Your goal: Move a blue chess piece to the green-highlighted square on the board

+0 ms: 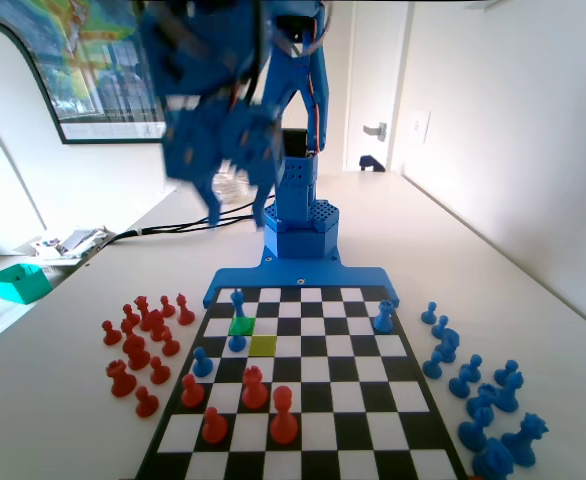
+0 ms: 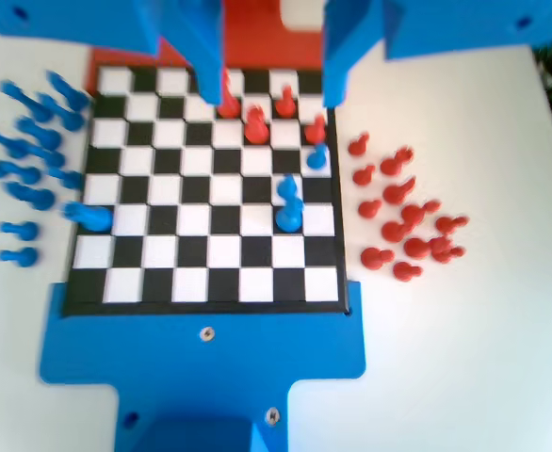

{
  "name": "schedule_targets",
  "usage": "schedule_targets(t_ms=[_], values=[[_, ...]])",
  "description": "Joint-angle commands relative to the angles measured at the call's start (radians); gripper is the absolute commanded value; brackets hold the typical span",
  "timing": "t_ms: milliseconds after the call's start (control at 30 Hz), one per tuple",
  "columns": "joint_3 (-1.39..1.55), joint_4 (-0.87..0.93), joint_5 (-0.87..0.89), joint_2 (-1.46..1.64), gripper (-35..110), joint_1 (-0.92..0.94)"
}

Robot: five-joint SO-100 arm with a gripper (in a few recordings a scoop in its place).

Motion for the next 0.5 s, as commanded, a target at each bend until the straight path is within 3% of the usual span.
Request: schedule_targets(t_ms=[0, 467], values=[[-0.072, 0.127, 0.000, 0.212, 9, -0.043], [-0.049, 0.308, 0.017, 0.716, 1, -0.215]])
